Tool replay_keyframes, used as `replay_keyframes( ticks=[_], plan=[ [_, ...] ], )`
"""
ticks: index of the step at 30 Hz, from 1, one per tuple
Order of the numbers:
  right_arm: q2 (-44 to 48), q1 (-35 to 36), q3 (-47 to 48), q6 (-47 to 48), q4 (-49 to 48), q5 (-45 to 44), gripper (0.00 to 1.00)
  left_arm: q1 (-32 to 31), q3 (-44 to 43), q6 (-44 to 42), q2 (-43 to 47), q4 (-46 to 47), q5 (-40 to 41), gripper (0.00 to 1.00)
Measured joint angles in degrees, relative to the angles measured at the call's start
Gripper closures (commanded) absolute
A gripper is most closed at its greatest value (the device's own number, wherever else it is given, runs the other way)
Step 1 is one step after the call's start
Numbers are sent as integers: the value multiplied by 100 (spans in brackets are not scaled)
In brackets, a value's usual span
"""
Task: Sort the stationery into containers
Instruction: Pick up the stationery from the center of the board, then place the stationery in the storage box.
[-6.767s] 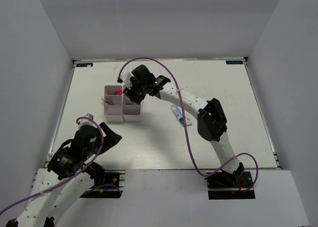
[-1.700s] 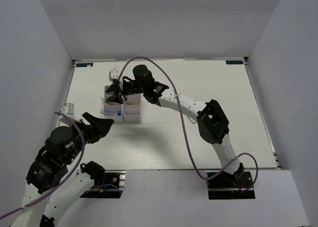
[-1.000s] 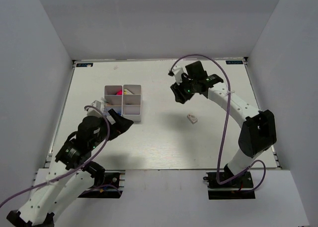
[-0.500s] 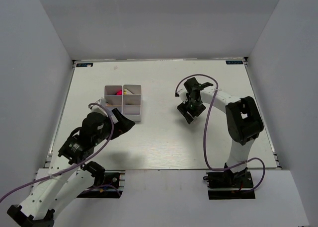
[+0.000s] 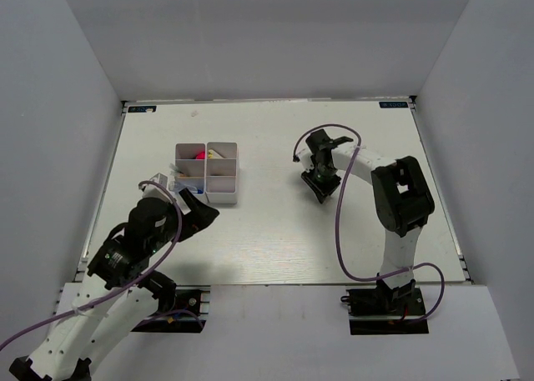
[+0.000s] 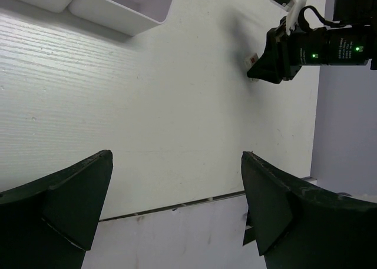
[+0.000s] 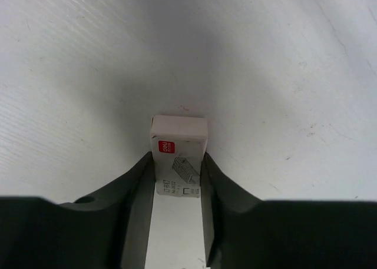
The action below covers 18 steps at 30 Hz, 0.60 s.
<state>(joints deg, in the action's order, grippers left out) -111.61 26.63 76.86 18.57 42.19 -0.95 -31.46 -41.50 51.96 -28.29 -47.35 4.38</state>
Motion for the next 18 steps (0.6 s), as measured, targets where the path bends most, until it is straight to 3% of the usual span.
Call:
replay_keyframes(
  ticks=[3,6,12,18],
  plan=[
    [-28,0,98,98,81,129,89,0,-44,2,2,-48,48,0],
    [-52,-7,518,337,407,614,95,0,-63,2,0,-52,98,0],
    [-55,87,2559,962,807,2247,90,0,-63,-2,-4,-59,168,0],
    [-378,643,4245,1469,846,3615,90,0,-74,0,-4,-26,254,0]
  ],
)
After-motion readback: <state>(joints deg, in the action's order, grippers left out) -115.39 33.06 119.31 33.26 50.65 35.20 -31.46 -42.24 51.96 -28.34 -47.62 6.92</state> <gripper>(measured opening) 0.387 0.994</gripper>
